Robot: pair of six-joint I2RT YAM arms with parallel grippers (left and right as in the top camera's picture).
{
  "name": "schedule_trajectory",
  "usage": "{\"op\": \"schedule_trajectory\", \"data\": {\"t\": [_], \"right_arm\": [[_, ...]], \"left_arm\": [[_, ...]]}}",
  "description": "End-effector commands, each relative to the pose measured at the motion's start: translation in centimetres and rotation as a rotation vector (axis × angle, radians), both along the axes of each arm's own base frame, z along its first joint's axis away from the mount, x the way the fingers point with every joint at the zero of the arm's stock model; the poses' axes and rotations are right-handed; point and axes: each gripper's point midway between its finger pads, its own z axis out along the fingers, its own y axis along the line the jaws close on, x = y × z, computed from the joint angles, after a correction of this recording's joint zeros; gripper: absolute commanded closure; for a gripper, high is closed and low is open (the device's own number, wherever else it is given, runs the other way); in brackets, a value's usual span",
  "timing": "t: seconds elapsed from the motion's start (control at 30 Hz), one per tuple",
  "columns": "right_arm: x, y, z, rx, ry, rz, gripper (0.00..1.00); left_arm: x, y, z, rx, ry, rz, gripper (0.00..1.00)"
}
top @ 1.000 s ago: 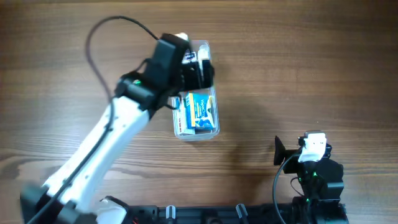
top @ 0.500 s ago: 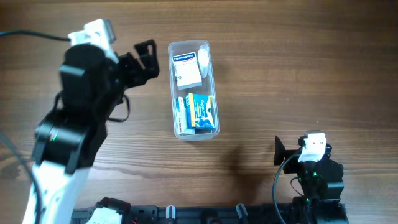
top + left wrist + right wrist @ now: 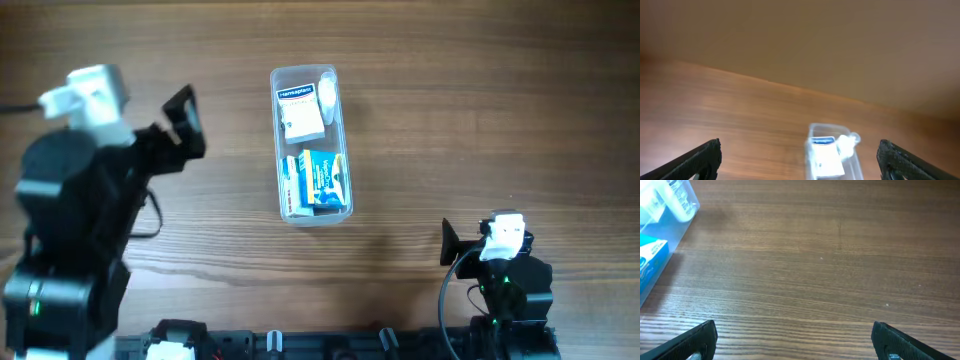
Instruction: Pack container
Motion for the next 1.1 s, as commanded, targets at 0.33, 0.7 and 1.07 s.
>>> {"op": "schedule_trajectory", "data": {"t": [0.33,0.7,1.07], "right_arm": [[0.0,-0.4,0.0,-0.019,-0.007,-0.016,0.0],[0.0,-0.4,0.0,-0.02,-0.007,-0.016,0.0],[0.0,-0.4,0.0,-0.019,-0.007,-0.016,0.0]], "left_arm": [[-5.8,2.3,-8.9,-0.016,-0.064,0.039,0.0],[-7.6,2.0,-16.5,-0.047,-0.027,0.036,0.0],[-7.7,3.1,-21.8,-0.028,0.03,0.099,0.0]]}}
